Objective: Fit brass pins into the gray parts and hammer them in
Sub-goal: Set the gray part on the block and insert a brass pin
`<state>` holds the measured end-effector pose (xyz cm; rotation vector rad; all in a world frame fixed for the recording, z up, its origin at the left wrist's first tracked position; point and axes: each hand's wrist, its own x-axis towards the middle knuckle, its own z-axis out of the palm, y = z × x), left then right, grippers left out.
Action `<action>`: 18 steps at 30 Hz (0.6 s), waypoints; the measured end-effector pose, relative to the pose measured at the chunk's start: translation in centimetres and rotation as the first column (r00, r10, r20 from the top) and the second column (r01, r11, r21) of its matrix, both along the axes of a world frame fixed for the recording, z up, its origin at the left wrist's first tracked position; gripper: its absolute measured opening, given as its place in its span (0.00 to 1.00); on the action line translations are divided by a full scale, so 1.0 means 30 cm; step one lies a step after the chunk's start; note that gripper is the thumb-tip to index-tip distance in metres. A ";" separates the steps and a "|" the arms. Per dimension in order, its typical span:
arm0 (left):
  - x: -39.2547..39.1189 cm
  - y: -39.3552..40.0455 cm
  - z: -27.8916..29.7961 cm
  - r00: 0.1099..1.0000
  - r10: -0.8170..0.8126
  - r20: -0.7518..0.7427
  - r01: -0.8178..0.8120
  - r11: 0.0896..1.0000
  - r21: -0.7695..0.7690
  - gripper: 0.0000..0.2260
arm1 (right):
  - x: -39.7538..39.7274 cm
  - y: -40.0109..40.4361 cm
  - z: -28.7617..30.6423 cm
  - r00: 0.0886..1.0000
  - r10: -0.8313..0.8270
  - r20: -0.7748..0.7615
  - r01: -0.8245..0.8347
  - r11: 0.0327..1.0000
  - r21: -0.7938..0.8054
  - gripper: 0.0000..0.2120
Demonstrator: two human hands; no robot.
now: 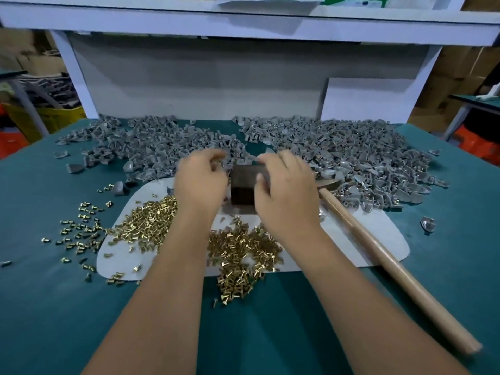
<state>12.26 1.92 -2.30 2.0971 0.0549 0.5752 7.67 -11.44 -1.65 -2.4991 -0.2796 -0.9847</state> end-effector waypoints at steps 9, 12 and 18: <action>-0.007 0.158 -0.006 0.886 0.293 -0.360 -0.143 0.910 0.390 0.05 | -0.064 0.143 -0.055 0.916 0.154 -0.372 -0.297 0.881 -0.367 0.18; 0.004 0.166 -0.012 0.898 0.306 -0.317 -0.186 0.915 0.358 0.09 | -0.064 0.148 -0.055 0.894 0.214 -0.393 -0.350 0.881 -0.317 0.12; 0.019 0.173 -0.025 0.946 0.305 -0.113 -0.262 0.921 0.289 0.09 | -0.063 0.157 -0.055 0.854 0.305 -0.421 -0.424 0.878 -0.224 0.05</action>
